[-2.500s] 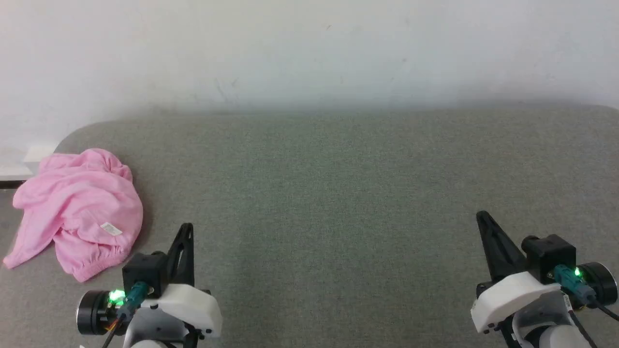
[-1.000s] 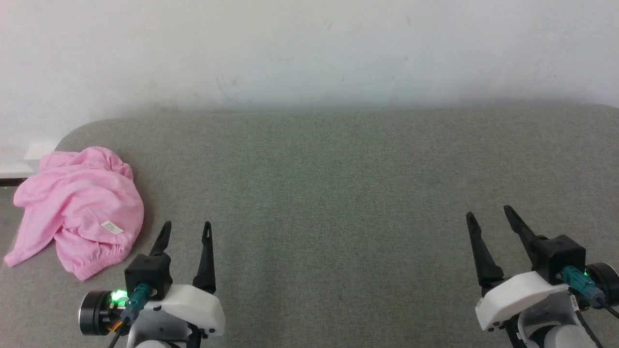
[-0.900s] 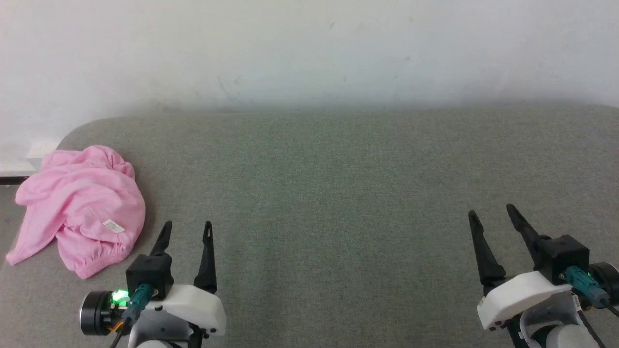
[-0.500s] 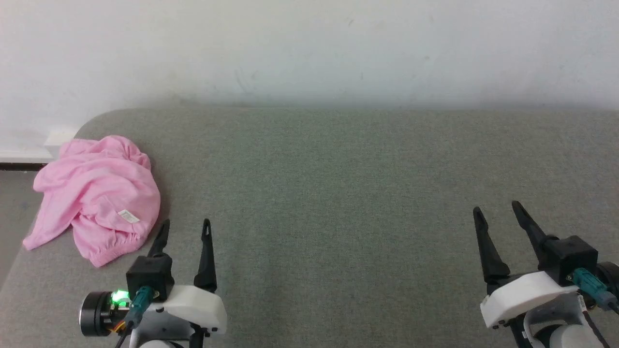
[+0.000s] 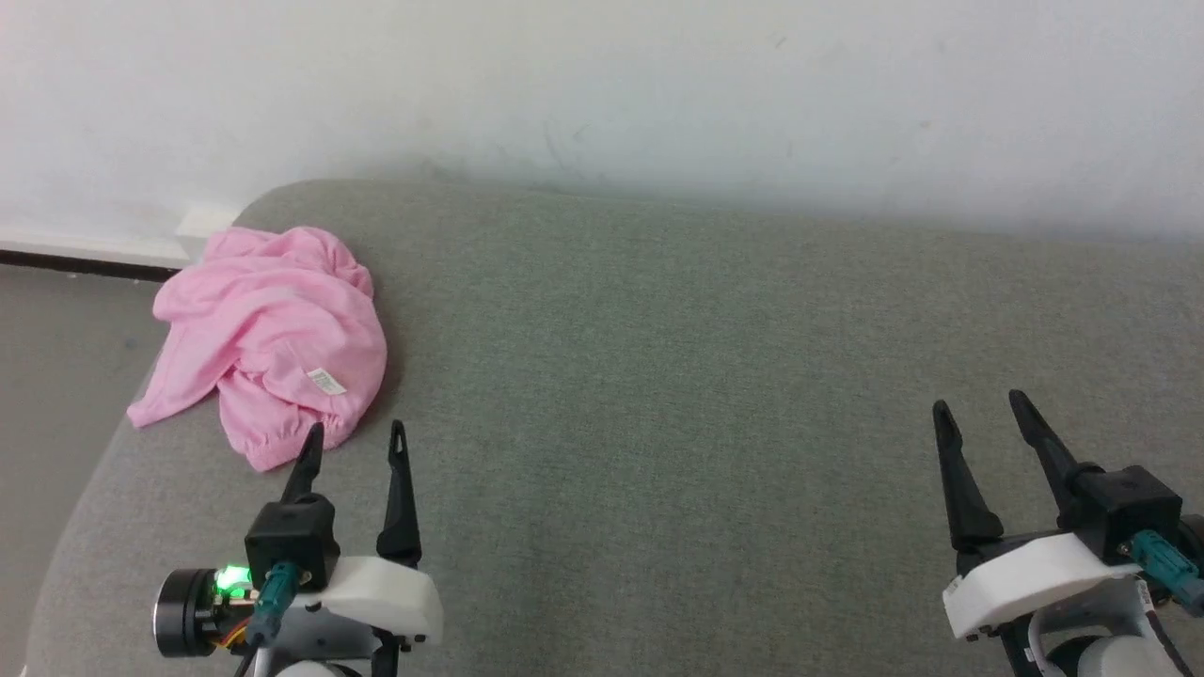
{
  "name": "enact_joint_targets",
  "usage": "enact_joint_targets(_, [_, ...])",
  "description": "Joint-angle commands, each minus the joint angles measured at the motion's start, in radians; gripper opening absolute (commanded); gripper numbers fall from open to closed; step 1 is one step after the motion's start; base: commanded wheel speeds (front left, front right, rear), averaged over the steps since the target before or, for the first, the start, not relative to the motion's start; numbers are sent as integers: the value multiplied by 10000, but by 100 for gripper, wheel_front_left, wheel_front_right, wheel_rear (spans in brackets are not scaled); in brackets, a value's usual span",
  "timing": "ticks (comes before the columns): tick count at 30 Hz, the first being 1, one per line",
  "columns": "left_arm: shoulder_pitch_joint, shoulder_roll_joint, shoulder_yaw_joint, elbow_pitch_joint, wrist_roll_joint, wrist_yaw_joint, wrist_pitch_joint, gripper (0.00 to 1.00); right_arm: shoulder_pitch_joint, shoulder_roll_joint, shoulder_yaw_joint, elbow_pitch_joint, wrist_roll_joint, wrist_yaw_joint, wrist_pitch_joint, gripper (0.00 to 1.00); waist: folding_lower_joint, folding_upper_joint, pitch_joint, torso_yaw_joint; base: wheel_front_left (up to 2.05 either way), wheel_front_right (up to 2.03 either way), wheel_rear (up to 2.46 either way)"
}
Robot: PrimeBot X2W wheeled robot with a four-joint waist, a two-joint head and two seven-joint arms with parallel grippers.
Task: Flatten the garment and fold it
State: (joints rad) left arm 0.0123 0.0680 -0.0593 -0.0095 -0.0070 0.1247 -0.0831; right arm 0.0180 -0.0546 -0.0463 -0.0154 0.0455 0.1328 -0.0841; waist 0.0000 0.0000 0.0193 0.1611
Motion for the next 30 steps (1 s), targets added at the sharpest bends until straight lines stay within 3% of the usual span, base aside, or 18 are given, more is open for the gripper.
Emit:
enact_joint_targets(1, [-66,72,-25,-35,-24,109,-113,100,55,14,-40,-61,88,-8,-105,100,0,0,27,343,0,0,0])
enact_joint_targets(20, [66,104,0,-63,-78,573,-510,100,153,21,-198,-118,290,-11,-502,100,0,0,75,1943,0,0,0])
enact_joint_targets(30, [-1175,633,296,233,-186,273,-720,100,29,25,-269,-248,160,-12,-711,100,0,0,484,2227,0,0,0])
